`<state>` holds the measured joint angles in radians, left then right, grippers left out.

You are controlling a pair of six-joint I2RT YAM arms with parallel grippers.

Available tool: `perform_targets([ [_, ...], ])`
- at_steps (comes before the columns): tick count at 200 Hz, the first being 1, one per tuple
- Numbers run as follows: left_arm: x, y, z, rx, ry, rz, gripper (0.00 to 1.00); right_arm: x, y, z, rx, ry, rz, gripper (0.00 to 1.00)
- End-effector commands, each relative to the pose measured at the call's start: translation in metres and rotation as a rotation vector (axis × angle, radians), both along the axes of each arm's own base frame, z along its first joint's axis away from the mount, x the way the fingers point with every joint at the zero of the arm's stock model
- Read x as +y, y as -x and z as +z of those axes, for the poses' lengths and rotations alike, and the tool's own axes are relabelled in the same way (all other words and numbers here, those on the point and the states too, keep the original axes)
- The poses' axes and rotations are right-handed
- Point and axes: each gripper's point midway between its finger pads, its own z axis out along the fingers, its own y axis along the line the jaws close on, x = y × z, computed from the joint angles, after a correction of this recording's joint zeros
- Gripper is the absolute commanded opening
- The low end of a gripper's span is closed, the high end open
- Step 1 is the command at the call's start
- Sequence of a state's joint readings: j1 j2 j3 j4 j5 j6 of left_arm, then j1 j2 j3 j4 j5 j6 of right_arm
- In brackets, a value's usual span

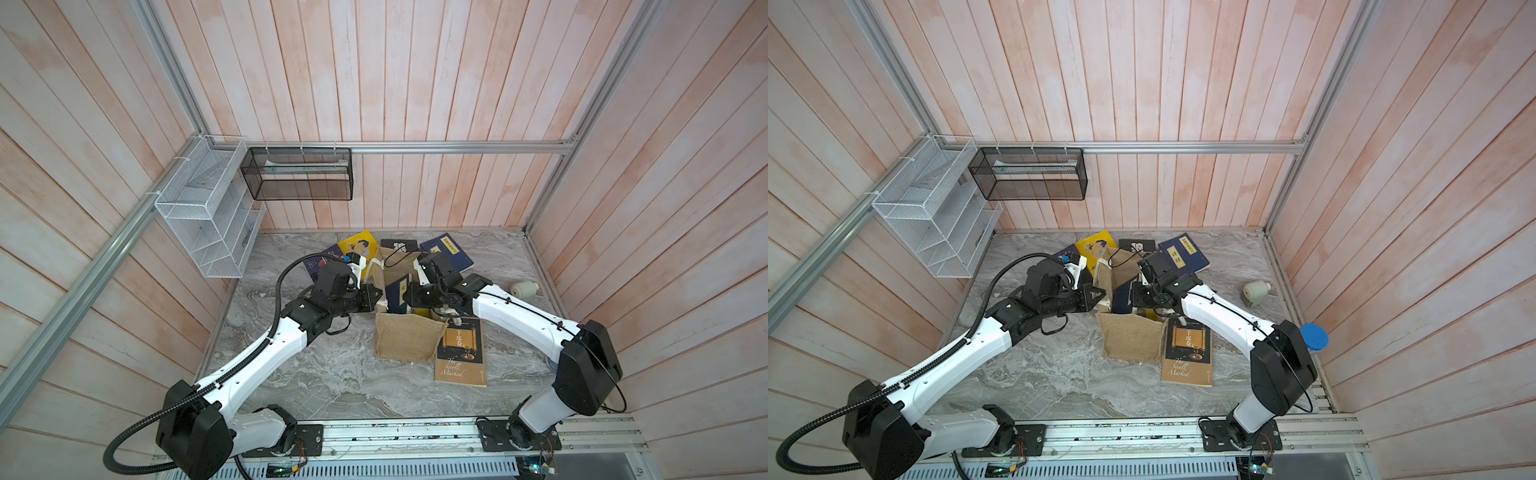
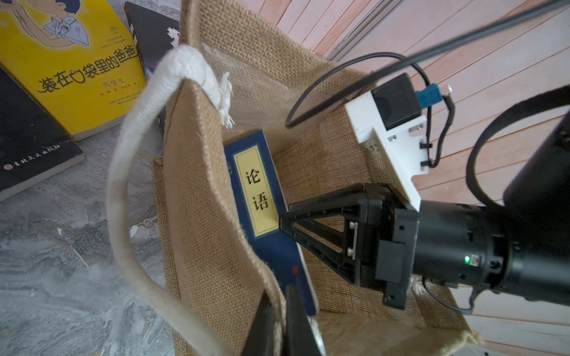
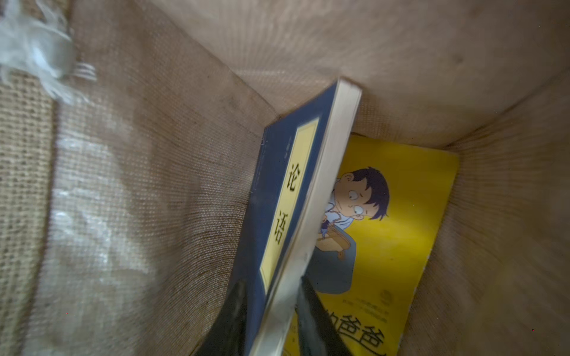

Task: Put the books into the canvas bag
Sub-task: Place the book in the canvas bag.

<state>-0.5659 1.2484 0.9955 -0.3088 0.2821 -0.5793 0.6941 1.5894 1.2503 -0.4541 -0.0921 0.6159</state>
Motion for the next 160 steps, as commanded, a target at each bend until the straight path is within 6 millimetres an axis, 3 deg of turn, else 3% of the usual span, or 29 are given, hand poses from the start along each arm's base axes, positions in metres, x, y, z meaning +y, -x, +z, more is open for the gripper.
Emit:
perform_targets([
  [1,0.004,-0.001,0.023,-0.072,0.005,0.003,0.01,-0.012,-0.011,0.028,-0.097,0.056,-0.041,0.36],
  [22,0.003,0.000,0.034,-0.096,0.014,-0.004,0.08,-0.018,-0.014,0.049,-0.144,0.067,-0.065,0.39],
  [50,0.004,0.002,0.049,-0.126,0.017,-0.013,0.24,-0.021,-0.013,0.071,-0.191,0.082,-0.082,0.40],
  [81,0.011,0.006,0.067,-0.165,0.018,-0.008,0.40,-0.010,-0.009,0.099,-0.264,0.100,-0.071,0.41],
  [105,0.025,0.006,0.076,-0.181,0.028,0.026,0.49,0.017,-0.004,0.129,-0.359,0.106,-0.040,0.41],
  [128,0.060,-0.003,0.068,-0.133,0.025,0.136,0.53,0.055,0.003,0.149,-0.449,0.095,0.009,0.41],
  [160,0.114,-0.014,0.046,-0.054,0.075,0.271,0.56,0.119,0.009,0.147,-0.504,0.068,0.118,0.42],
])
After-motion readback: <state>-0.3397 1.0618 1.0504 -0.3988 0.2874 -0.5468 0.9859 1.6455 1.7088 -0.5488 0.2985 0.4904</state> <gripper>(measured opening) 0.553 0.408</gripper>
